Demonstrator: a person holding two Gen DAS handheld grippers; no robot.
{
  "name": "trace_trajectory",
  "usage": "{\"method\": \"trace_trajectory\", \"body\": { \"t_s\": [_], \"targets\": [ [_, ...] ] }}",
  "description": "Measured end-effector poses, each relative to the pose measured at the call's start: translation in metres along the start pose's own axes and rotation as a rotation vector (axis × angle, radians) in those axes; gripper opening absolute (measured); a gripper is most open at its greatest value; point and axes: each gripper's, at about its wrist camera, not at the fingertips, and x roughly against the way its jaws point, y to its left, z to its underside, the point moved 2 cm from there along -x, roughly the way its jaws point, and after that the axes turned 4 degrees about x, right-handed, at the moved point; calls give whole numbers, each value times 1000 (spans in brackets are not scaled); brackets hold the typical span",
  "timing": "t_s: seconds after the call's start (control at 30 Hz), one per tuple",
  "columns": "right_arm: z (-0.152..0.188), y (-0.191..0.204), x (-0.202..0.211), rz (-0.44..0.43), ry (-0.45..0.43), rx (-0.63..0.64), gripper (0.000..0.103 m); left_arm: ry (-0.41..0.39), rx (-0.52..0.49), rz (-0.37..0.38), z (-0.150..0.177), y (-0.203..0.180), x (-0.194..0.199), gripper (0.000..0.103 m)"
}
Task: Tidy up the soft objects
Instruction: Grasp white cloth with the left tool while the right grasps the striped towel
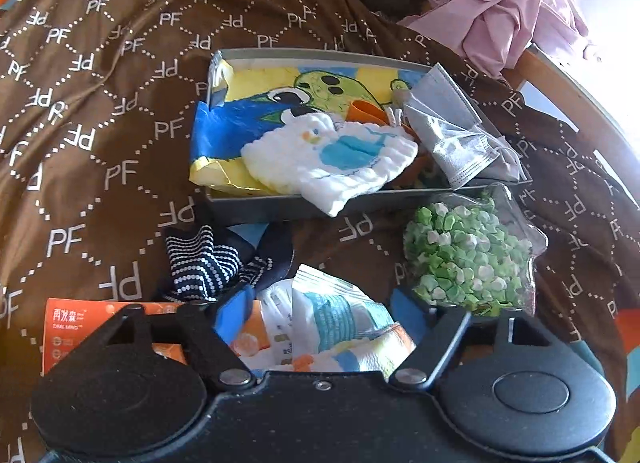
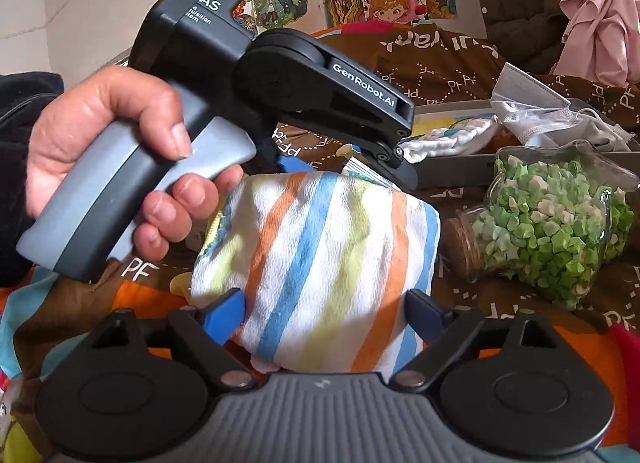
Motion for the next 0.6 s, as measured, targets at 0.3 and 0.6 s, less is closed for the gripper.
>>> {"method": "trace_trajectory", "body": {
  "t_s": [0.3,0.6],
  "targets": [
    [-1,1,-1,6,31,11,78,43,63,53,3,3,2,43],
    [-2,5,-2,28,65,49,73,75,6,41,12,-6,16,33]
  ]
}}
